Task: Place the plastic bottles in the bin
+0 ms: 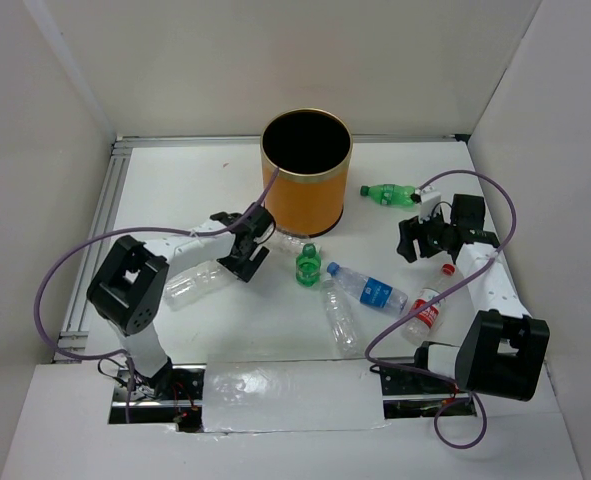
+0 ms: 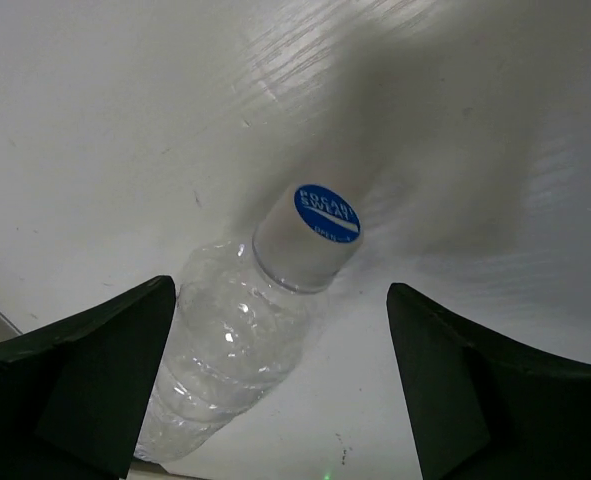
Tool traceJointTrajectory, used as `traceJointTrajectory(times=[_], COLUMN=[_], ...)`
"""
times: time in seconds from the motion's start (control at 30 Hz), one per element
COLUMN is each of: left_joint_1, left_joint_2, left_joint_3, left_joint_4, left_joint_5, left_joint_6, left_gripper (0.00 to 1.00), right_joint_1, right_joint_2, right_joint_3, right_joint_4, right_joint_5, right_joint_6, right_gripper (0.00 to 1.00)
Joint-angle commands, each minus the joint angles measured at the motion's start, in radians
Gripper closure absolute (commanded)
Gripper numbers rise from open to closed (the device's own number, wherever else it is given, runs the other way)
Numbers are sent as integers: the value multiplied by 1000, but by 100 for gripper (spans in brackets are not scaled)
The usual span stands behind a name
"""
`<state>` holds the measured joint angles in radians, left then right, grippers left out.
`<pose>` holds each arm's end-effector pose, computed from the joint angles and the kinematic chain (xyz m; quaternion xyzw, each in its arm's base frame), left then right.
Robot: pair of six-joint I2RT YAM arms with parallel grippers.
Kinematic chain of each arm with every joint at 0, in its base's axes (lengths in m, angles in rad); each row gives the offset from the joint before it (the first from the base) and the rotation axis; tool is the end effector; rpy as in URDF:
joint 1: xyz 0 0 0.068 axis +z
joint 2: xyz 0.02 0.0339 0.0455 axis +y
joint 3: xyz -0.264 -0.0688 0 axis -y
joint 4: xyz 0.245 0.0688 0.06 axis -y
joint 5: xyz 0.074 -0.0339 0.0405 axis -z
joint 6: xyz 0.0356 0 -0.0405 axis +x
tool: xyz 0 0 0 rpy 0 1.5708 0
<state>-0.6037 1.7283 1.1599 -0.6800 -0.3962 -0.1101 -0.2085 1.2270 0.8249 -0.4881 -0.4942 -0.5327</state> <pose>0.2828 -0.1783 0.1916 0.2058 0.9461 0.1270 0.2153 0.2444 -0.0344 0.2395 -0.2281 0.8889 0.0977 0.3852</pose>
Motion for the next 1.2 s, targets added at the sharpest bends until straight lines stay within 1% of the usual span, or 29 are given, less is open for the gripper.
traceJointTrajectory(times=[0.0, 0.13, 0.17, 0.23, 0.27, 0.3, 0.37, 0.4, 0.43, 0.47, 0.5, 0.57, 0.6, 0.63, 0.67, 0.7, 0.73, 0.77, 0.8, 0.83, 0.87, 0.9, 0.93, 0.97, 1.0, 1.03, 1.13, 1.17], left_joint_1=[11, 32, 42, 42, 42, 42, 42, 32, 32, 21, 9, -7, -21, -21, -36, -45, -45, -45, -45, -45, -45, -45, -45, -45, -45, -45, -33, -24], left_joint_2=[30, 50, 59, 59, 59, 59, 22, 2, -21, -79, -114, -183, -247, -274, -298, -320, -347, -357, -357, -357, -340, -325, -306, -283, -232, -204, -106, -67], left_joint_3=[-32, -42, -42, -51, -51, -51, -33, -23, -11, 15, 30, 69, 119, 148, 220, 260, 303, 348, 433, 479, 526, 568, 648, 685, 717, 774, 802, 802], left_joint_4=[46, 59, 59, 59, 59, 50, 31, -4, -24, -44, -73, -98, -98, -107, -107, -107, -107, -81, -60, -9, -9, 66, 112, 159, 210, 308, 472, 576], left_joint_5=[-87, -98, -98, -98, -98, -87, -87, -87, -87, -73, -60, -14, 6, 48, 71, 94, 141, 164, 187, 230, 253, 273, 299, 344, 358, 373, 382, 382], left_joint_6=[-28, -37, -37, -46, -57, -57, -82, -94, -118, -129, -138, -138, -138, -138, -123, -123, -112, -99, -99, -86, -86, -86, -74, -74, -74, -74, -109, -147], left_gripper=[0, 8, 20, 39, 59, 69, 84, 96, 100, 100, 100, 100, 100, 100, 100, 100, 100, 100, 100, 100, 100, 100, 100, 100, 100, 100, 100, 100], right_joint_1=[-6, -6, -6, -6, -6, -6, -6, -6, -6, -15, -15, -15, -15, -15, -15, -15, -15, -15, -15, -15, -15, -15, -15, -15, -15, -15, -15, -15], right_joint_2=[-24, -24, -24, -24, -24, -24, -24, -24, -35, -35, -44, -55, -78, -78, -92, -92, -101, -101, -101, -78, -69, -69, -54, -44, -44, -44, -18, -6], right_joint_3=[-12, -12, -12, -12, -12, -12, -12, -12, -12, -12, -12, -12, -12, -12, -21, -21, -21, -21, -12, 6, 6, 20, 20, 20, 20, 32, 54, 54], right_joint_4=[-21, -21, -21, -21, -21, -21, -21, -30, -30, -43, -43, -53, -53, -38, -24, -8, 21, 38, 55, 65, 65, 65, 65, 78, 95, 95, 95, 95], right_joint_5=[-43, -53, -53, -53, -53, -53, -53, -63, -79, -89, -98, -124, -133, -133, -133, -133, -133, -133, -133, -148, -158, -167, -167, -181, -181, -181, -170, -158], right_joint_6=[-12, -21, -21, -21, -21, -21, -30, -42, -59, -68, -69, -99, -99, -99, -108, -108, -108, -90, -76, -76, -76, -87, -87, -101, -111, -112, -138, -138], right_gripper=[23, 23, 23, 23, 23, 24, 34, 43, 58, 89, 100, 100, 100, 95, 80, 59, 24, 11, 1, 0, 0, 0, 0, 0, 0, 0, 0, 0])
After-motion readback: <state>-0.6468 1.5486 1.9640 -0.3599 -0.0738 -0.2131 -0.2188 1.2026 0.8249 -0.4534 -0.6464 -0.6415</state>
